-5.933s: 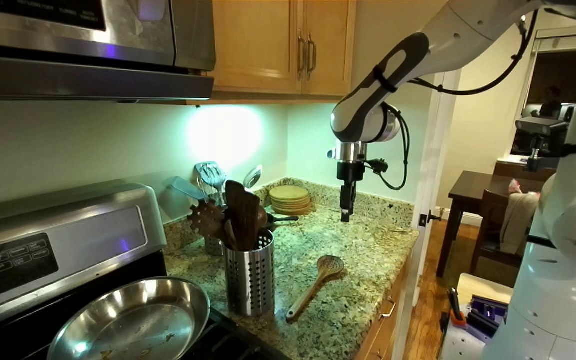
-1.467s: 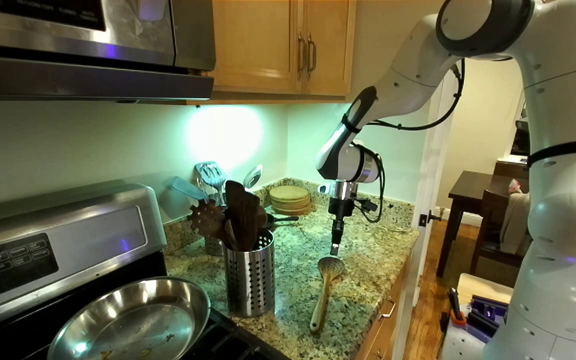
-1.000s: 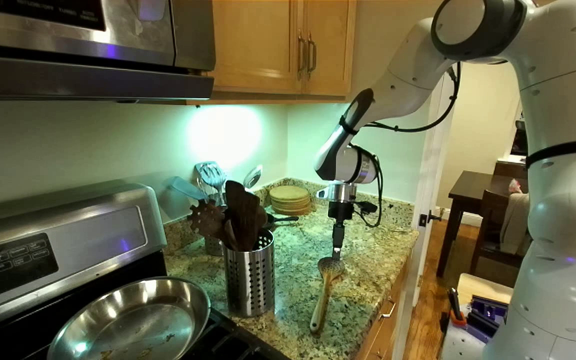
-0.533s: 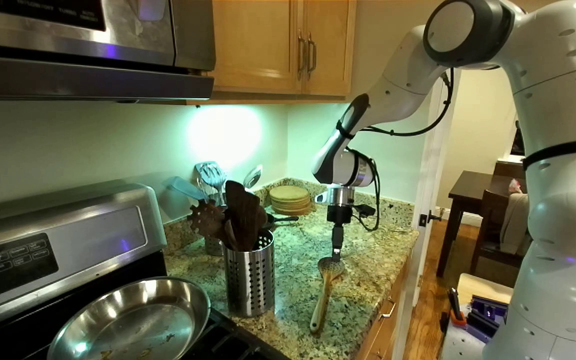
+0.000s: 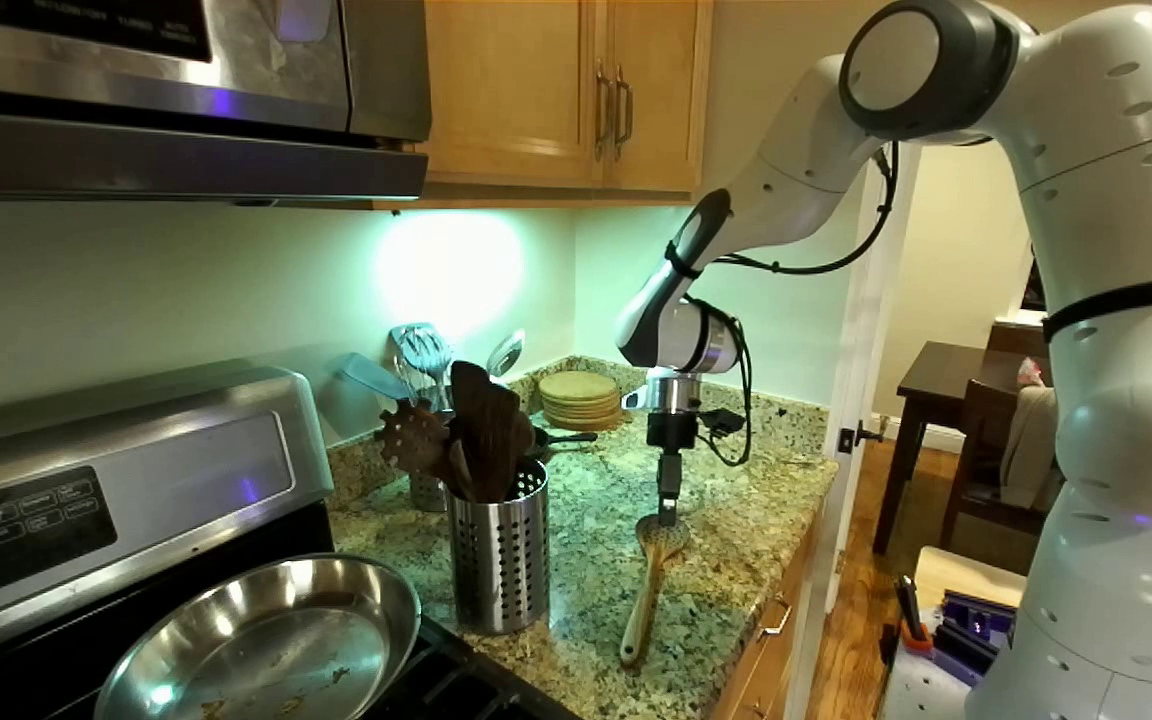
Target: Put the wooden spoon in the metal rack
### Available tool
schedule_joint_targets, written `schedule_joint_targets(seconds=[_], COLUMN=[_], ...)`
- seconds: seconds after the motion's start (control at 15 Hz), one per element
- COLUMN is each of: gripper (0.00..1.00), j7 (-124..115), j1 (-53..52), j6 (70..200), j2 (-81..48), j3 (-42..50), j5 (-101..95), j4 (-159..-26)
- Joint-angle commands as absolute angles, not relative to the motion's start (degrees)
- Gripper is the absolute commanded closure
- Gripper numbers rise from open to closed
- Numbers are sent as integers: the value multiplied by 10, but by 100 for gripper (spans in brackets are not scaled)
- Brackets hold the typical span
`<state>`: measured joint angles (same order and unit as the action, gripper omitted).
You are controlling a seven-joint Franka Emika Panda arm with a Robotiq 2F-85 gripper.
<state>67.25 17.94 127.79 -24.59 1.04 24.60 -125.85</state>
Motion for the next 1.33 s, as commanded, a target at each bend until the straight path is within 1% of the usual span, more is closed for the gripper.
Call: schedule_joint_targets(seconds=[0.0, 0.07, 0.13, 0.2, 0.67, 0.73, 0.93, 1.0, 1.27], gripper=[13, 29, 30, 38, 84, 90, 95, 91, 91], j7=[685, 685, 686, 686, 687, 687, 688, 688, 684], j1=[187, 187, 187, 188, 194, 195, 200, 201, 200], j6=[1245, 1241, 1239, 1237, 1228, 1227, 1222, 1216, 1213], j2=[-254, -256, -256, -257, -265, -267, -272, -272, -263], j3=[6, 7, 7, 8, 11, 11, 11, 12, 15], j5=[251, 251, 251, 252, 260, 261, 263, 265, 261], j4=[-1245, -1244, -1243, -1243, -1236, -1234, -1229, -1227, -1229])
